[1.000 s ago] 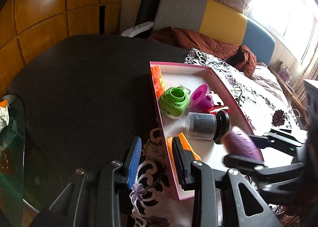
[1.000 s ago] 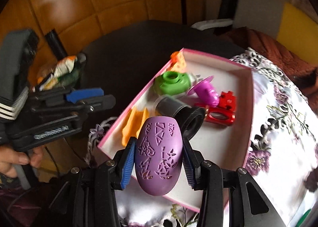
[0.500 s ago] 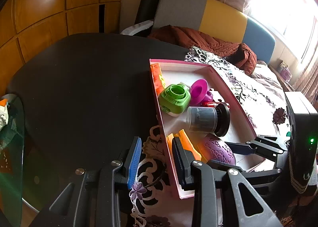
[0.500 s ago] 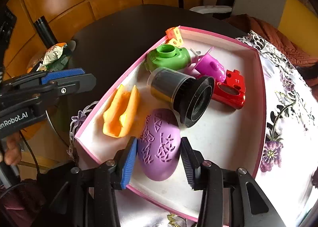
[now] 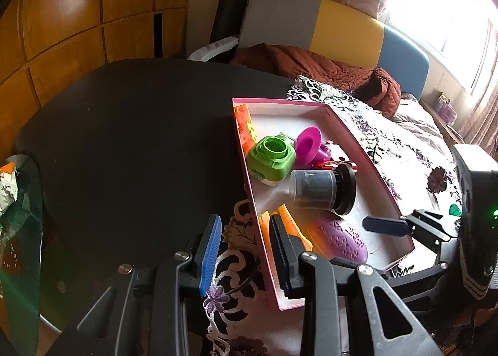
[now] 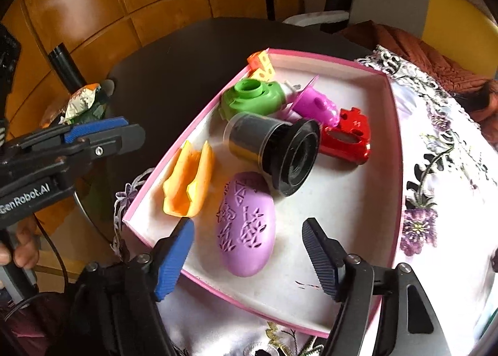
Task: Organize rigid objects
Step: 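Move both tools from the tray back over the cloth, then grasp the brown wooden knob with the left tool, then grasp the green spool toy with the right tool while the left tool holds the knob, then carry the brown knob into the tray and open the left tool while the right tool holds the spool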
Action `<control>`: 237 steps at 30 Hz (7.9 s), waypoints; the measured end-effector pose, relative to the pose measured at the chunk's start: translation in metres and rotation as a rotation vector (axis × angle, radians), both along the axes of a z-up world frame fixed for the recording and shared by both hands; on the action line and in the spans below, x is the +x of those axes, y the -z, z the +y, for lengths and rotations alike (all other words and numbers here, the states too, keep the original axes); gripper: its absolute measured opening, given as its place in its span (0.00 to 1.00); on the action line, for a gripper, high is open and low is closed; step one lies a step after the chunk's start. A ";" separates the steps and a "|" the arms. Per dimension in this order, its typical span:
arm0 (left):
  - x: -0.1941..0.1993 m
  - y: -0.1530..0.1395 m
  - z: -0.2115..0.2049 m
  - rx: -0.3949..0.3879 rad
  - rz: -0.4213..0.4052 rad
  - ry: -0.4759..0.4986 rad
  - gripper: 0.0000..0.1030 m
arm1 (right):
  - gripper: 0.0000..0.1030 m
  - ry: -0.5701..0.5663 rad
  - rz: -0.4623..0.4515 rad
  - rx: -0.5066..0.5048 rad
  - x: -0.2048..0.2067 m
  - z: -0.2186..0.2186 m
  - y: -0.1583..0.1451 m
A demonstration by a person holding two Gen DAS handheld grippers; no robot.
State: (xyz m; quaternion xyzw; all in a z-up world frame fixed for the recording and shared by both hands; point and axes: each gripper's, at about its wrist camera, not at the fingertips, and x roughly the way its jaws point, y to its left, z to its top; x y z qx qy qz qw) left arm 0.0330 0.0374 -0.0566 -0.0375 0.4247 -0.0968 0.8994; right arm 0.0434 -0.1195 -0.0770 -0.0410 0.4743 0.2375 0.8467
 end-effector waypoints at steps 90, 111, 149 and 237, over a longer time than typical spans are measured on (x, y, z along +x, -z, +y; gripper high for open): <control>0.096 0.028 -0.444 -0.049 0.174 0.732 0.88 | 1.00 1.304 -0.042 0.299 -0.082 -0.431 -0.020; 0.035 0.019 -0.356 -0.029 0.137 0.694 0.63 | 1.00 1.230 0.102 0.267 -0.064 -0.425 0.002; -0.015 -0.032 -0.219 -0.057 -0.025 0.495 0.63 | 0.60 1.003 0.278 -0.093 -0.035 -0.380 0.034; 0.077 -0.019 -0.145 -0.014 0.105 0.466 0.63 | 0.59 0.915 0.221 -0.220 -0.033 -0.358 0.035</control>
